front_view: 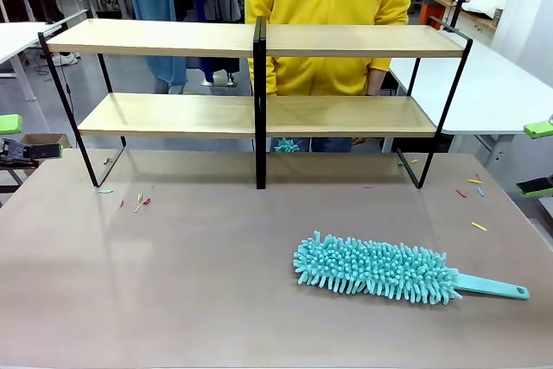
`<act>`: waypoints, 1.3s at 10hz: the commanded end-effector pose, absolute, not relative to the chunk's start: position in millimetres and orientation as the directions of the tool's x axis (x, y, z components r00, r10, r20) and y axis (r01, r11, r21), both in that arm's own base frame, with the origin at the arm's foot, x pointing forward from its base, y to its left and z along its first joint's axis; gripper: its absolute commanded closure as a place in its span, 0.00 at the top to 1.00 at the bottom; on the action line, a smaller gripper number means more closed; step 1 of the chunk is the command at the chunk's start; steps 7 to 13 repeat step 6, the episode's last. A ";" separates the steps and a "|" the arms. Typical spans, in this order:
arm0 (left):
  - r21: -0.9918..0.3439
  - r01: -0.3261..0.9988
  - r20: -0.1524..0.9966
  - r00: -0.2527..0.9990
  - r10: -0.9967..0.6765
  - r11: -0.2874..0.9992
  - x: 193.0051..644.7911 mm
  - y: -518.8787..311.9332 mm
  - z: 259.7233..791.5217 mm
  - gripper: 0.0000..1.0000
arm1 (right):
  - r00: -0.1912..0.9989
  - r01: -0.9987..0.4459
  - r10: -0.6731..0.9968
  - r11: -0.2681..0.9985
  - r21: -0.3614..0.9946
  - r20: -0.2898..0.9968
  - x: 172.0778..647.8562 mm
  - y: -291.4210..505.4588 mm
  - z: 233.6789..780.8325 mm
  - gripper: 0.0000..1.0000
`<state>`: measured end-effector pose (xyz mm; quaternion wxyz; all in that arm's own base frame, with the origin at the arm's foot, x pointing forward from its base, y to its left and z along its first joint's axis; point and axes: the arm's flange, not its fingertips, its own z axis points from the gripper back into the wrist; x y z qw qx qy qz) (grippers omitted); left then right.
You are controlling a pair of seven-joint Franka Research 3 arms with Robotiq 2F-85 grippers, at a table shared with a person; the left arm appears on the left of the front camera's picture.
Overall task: Clean the shelves.
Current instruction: Place the Duster on the table.
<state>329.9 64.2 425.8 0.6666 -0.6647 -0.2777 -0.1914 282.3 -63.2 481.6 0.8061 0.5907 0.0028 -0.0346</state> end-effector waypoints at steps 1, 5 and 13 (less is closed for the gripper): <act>-0.776 0.630 0.628 0.767 0.134 0.028 329.8 61.2 430.8 1.00 | 0.999 0.044 -0.043 0.295 0.954 -0.033 280.4 -65.8 482.6 1.00; -0.776 0.630 0.628 0.767 0.134 0.028 329.8 61.2 430.8 1.00 | 0.999 0.044 -0.043 0.295 0.954 -0.033 280.4 -65.8 482.6 1.00; -0.776 0.630 0.628 0.767 0.134 0.028 329.8 61.2 430.8 1.00 | 0.999 0.044 -0.043 0.295 0.954 -0.033 280.4 -65.8 482.6 1.00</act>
